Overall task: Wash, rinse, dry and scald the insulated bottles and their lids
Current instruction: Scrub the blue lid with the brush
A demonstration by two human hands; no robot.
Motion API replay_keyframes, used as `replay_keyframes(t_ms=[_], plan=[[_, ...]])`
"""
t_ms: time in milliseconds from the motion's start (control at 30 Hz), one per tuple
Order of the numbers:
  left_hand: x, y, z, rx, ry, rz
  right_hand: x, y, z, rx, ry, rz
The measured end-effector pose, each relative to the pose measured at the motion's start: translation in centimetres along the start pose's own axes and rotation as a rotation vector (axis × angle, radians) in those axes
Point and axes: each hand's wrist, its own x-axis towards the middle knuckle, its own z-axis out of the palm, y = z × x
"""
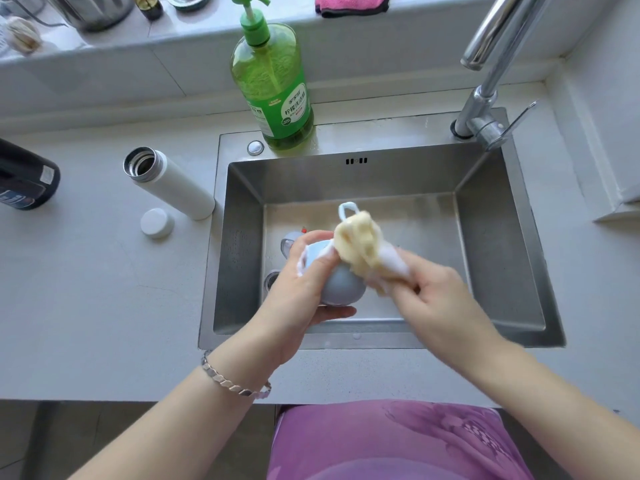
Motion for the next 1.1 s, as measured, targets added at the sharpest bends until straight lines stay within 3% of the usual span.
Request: replay_keyframes(t_ms=[200,333,500,700,933,1033,1100], plan=[[-0.4,0.5,-0.1,0.033,-0.003,0.129,0.0,-0.4,0.1,-0.029,0.027,-0.017],[-0.5,0.2,0.0,0.137,-0.024,0.184,1.2,0.2,-0.2,0.019,0.008,0.091],[0.1,0.9,-0.3,0.116,0.029,0.193,-0.6,-1.0,-0.1,0.159,-0.021,0.001],[0.1,-0.3,-0.4,0.326,-0.057,0.268,1.3,0.0,-0.5,0.099,-0.051,0.058],[-0.2,-0.6,-0.8,0.290,-0.225,0.236,1.4,1.8,-0.7,-0.064,-0.162,0.124],[0.1,-0.8,-0.8,0.222,-0.111,0.159,1.4,3.6,-0.9,-0.095,-0.192,0.230],[0.5,-0.6,-0.9,0.074,-0.008,0.024,1.4,4.4,-1.6,-0.022,-0.076,0.271]])
